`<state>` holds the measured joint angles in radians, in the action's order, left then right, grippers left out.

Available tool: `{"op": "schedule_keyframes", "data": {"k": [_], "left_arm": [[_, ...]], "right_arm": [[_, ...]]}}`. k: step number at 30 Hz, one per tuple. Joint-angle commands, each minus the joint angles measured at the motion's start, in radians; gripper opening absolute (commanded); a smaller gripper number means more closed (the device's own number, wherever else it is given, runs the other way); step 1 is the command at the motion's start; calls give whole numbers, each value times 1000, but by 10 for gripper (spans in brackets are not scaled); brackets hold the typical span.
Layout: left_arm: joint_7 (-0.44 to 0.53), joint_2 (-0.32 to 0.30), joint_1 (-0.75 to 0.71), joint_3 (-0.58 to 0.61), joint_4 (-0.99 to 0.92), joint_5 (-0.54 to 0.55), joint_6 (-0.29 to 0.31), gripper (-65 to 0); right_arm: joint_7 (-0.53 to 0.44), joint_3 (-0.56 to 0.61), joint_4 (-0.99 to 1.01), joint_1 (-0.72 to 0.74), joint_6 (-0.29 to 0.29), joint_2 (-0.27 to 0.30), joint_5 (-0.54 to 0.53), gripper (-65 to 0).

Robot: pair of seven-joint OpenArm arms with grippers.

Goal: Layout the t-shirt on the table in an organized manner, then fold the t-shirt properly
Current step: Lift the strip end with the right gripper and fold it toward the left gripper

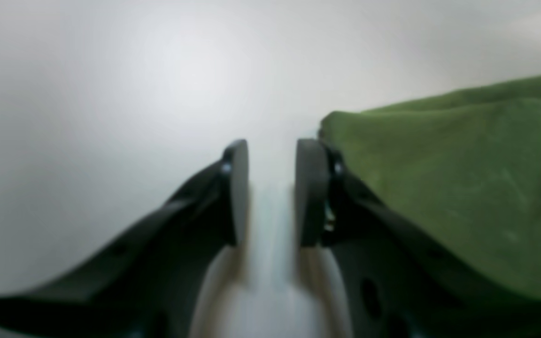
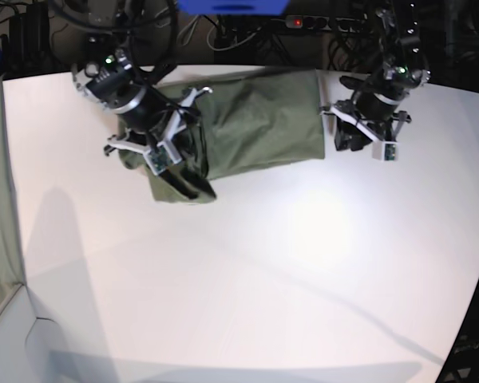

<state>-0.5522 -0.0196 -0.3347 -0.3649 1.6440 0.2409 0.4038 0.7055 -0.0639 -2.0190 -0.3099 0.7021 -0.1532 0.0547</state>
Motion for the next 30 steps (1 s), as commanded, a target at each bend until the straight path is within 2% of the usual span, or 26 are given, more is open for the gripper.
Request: {"op": "schedule_keyframes", "data": {"k": [1, 9, 14, 17, 20, 30], "left_arm": [[19, -7, 3, -3, 23, 11, 1, -480], [19, 2, 3, 4, 15, 11, -3, -480], [17, 50, 9, 5, 15, 10, -3, -480], [17, 51, 9, 5, 15, 10, -3, -480], [17, 71, 9, -1, 14, 10, -3, -480], [17, 68, 9, -4, -20, 11, -3, -480]], "right_arm": [[-33, 22, -21, 10, -4, -4, -34, -650], [-33, 174, -19, 12, -4, -4, -109, -650], [-33, 258, -12, 18, -4, -4, -112, -650], [-27, 302, -9, 35, -4, -4, -108, -650], [-25, 330, 22, 44, -4, -4, -111, -650], [-33, 421, 151, 76, -4, -4, -112, -650]]}}
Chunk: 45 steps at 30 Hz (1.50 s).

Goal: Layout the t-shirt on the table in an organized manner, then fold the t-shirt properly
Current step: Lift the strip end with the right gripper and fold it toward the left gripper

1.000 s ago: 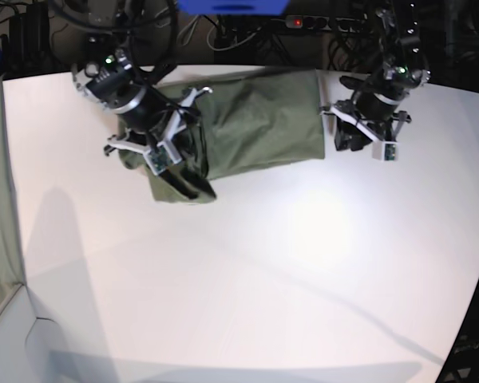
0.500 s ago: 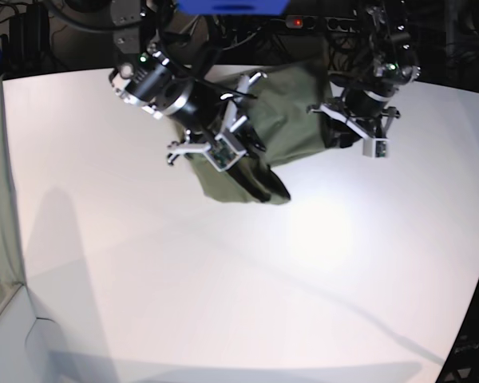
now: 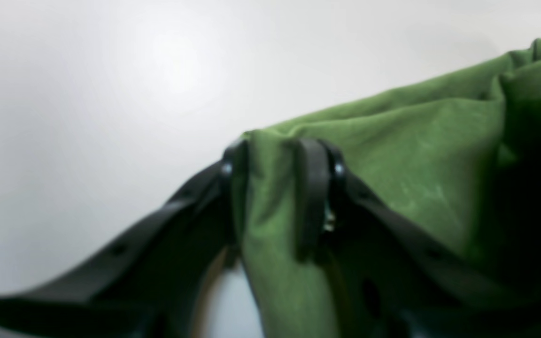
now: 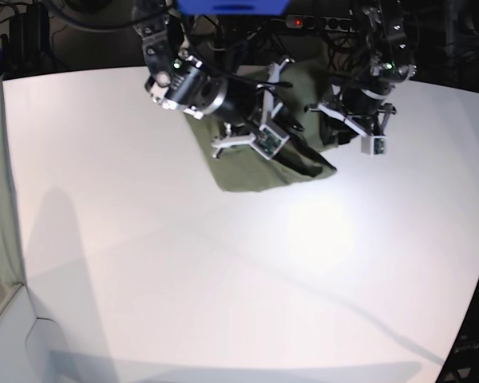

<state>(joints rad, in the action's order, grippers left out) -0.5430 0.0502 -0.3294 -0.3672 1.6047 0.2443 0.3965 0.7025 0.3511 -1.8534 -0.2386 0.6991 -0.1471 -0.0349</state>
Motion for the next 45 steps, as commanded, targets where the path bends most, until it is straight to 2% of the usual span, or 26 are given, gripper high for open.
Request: {"op": "schedule_keyframes", "data": {"k": [1, 8, 14, 19, 29, 38, 42, 45], "left_arm": [[8, -3, 3, -2, 26, 8, 5, -480], [8, -5, -27, -8, 135, 10, 5, -479], [7, -5, -99, -63, 257, 8, 5, -479], [7, -6, -156, -66, 222, 8, 5, -479], [7, 0, -159, -57, 76, 7, 5, -481], [7, 3, -90, 6, -40, -32, 5, -482], [8, 29, -89, 3, -37, -50, 5, -482], [8, 24, -93, 0, -36, -47, 5, -482]], "right_arm": [[-30, 10, 1, 14, -1, -10, -23, -650], [-30, 7, 105, 86, -1, -10, -23, -650], [-24, 6, 111, 118, -1, -10, -23, -650], [-22, 4, 111, 134, -1, -10, -23, -650], [-19, 12, 110, 147, -1, -10, -24, -650], [-30, 133, 117, 149, -1, -10, -24, -650], [-31, 147, 119, 172, -1, -10, -38, -650], [-27, 148, 119, 192, -1, -10, -69, -650]]}}
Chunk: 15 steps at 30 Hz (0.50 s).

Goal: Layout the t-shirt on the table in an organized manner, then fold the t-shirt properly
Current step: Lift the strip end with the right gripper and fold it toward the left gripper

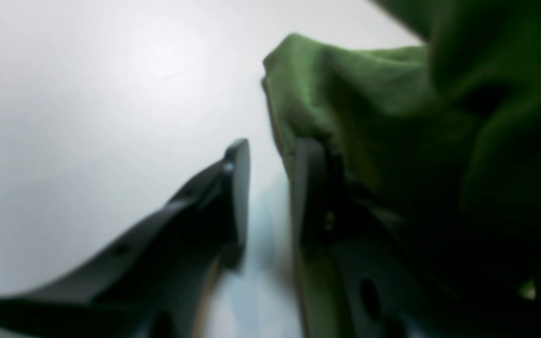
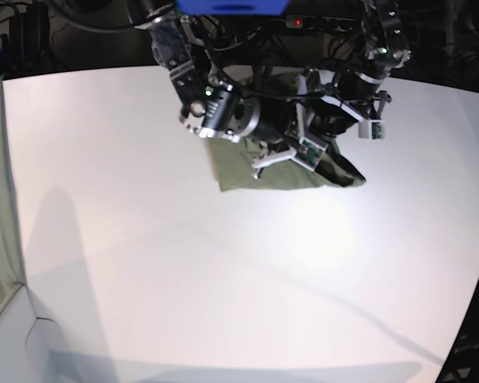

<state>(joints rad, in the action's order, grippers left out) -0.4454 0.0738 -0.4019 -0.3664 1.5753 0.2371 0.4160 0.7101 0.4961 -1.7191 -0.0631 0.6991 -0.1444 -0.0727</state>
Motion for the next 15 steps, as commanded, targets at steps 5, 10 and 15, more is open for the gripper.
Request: {"op": "schedule_keyframes", "data": {"k": [5, 10, 15], "left_arm": [[-89, -2, -24, -3, -6, -40, -15, -482], [-89, -2, -25, -3, -6, -38, -15, -482], [-89, -2, -24, -3, 7, -40, -15, -482]], "right_arm": [[-36, 3, -14, 27, -1, -13, -26, -650], [-34, 3, -14, 32, -1, 22, -26, -650], [-36, 2, -14, 32, -1, 95, -28, -650]]}}
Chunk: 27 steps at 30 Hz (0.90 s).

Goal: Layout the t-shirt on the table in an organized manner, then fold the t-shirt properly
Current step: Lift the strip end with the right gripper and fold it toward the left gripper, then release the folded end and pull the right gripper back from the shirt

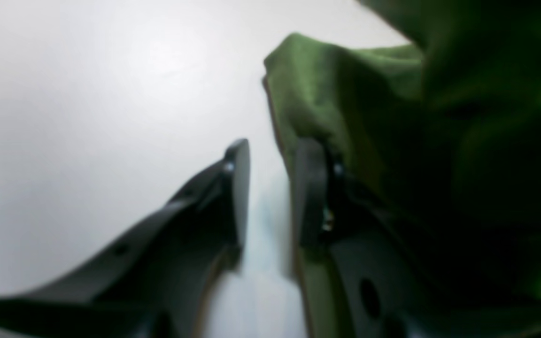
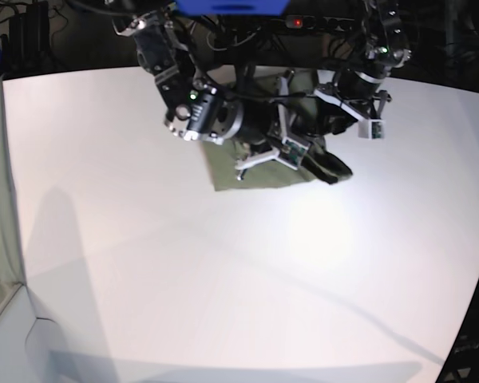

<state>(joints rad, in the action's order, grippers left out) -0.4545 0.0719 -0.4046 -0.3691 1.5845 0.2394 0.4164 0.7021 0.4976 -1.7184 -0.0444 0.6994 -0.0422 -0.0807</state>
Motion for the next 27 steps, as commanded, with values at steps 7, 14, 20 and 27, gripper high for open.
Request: {"op": "schedule_keyframes", "data": {"k": [7, 14, 20, 27], "left_arm": [[-80, -2, -20, 0, 34, -44, -15, -481], [-80, -2, -24, -11, 50, -44, -14, -481], [-82, -2, -37, -83, 103, -36, -7, -479], [-82, -4, -38, -92, 103, -42, -6, -479]], "right_arm": [[-26, 0, -15, 7, -1, 28, -18, -650], [-19, -12, 7, 4, -1, 35, -23, -640], [-19, -14, -47, -10, -1, 35, -27, -404], [-19, -122, -230, -48, -1, 35, -26, -345]]}}
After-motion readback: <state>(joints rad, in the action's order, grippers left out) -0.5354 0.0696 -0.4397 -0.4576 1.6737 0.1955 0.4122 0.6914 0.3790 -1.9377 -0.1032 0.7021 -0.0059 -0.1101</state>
